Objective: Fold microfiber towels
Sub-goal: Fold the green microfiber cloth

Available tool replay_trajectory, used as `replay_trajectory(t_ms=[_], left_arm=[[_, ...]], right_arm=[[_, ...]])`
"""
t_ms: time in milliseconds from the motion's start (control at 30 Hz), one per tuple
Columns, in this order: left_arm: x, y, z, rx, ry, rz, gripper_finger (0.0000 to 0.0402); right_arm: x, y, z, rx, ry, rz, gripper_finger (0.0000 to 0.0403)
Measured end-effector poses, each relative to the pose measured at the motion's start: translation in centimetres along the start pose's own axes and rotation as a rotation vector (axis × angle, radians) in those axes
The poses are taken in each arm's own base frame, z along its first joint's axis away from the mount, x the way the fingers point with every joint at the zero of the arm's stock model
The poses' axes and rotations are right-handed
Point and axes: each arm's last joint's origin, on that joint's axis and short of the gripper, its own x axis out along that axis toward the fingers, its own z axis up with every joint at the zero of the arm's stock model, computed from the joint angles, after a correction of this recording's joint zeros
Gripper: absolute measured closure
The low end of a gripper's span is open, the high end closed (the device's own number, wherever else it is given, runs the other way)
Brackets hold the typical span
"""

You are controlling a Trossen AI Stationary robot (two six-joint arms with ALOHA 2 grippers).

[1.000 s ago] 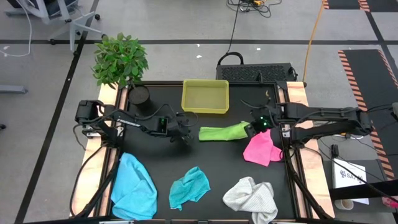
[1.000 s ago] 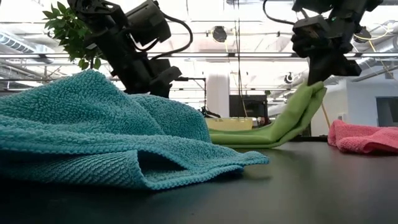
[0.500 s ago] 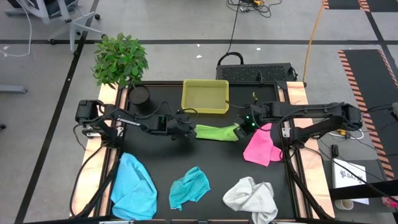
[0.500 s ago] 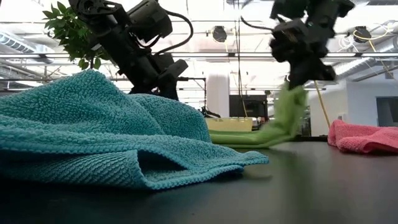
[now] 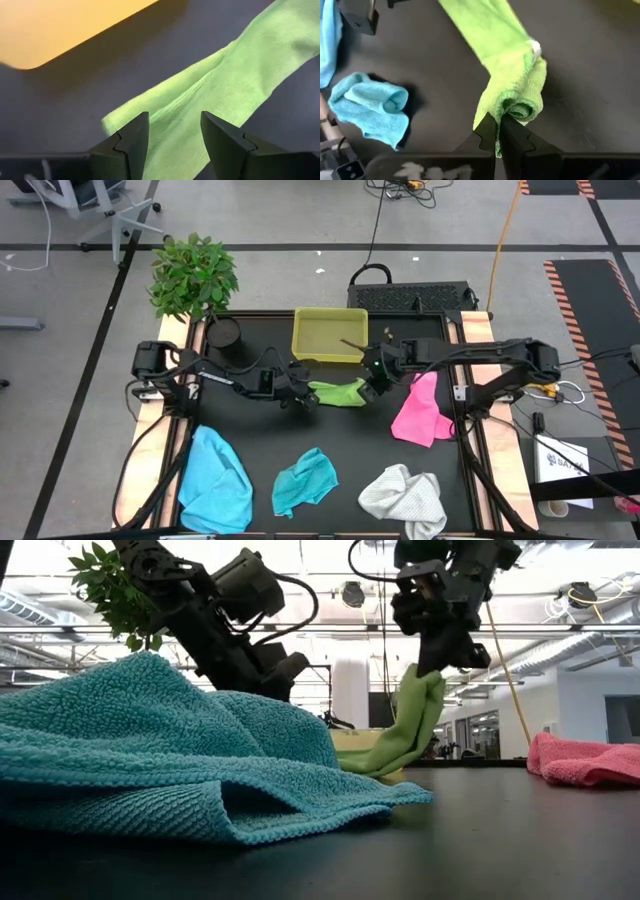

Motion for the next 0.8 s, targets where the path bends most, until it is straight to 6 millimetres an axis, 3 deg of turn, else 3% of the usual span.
replay_trajectory(t_ms=[433, 800], left_arm=[[0.2, 0.1, -0.3, 0.019, 0.021, 0.013, 0.022], [2.2, 0.4, -1.5, 0.028, 0.049, 0.041, 0.022]], right_arm=[[-0.5, -0.3, 0.8, 0.013, -0.055, 0.029, 0.0403], [-0.6, 0.3, 1.3, 0.01, -0.094, 0.106, 0.0403]])
